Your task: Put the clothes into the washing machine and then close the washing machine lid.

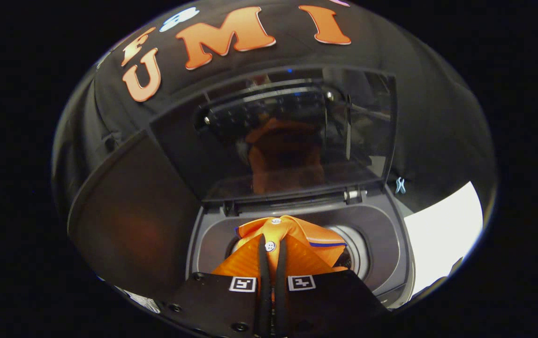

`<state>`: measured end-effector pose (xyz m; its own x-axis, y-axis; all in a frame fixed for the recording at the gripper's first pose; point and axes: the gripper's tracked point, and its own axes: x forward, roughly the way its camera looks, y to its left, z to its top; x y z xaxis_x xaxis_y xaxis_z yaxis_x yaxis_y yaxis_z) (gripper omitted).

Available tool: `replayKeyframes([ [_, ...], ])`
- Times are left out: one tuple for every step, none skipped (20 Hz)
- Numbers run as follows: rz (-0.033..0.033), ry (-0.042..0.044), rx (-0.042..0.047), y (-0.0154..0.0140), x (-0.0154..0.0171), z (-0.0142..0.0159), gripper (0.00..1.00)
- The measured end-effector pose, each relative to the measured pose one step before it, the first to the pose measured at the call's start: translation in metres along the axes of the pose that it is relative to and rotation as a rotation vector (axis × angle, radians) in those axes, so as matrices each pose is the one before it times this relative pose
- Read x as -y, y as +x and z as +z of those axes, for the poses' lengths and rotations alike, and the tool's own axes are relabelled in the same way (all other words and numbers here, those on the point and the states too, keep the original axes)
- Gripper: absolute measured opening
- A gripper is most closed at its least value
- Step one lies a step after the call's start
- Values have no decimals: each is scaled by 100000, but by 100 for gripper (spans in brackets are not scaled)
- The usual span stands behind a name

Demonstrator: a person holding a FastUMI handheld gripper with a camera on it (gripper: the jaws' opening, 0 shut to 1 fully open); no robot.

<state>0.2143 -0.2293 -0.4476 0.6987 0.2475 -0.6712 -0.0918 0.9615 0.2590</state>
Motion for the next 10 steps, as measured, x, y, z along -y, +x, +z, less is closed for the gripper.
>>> replayKeyframes([
  [-1285, 944, -4051, 1058, 514, -1234, 11],
  [-741, 1180, -3353, 929, 359, -1140, 11],
  [-197, 1049, -1646, 927, 67, -624, 11],
  [-636, -362, -2992, 902, 408, -847, 11],
  [-536, 305, -702, 709, 168, -291, 11],
  [-75, 755, -1683, 711, 150, -393, 11],
  [-421, 38, -1734, 595, 6, -331, 11],
  [-594, 118, -402, 252, -131, -40, 11],
  [-284, -113, -1766, 159, -24, -339, 11],
  [-830, 116, -1027, 421, 161, -175, 12],
])
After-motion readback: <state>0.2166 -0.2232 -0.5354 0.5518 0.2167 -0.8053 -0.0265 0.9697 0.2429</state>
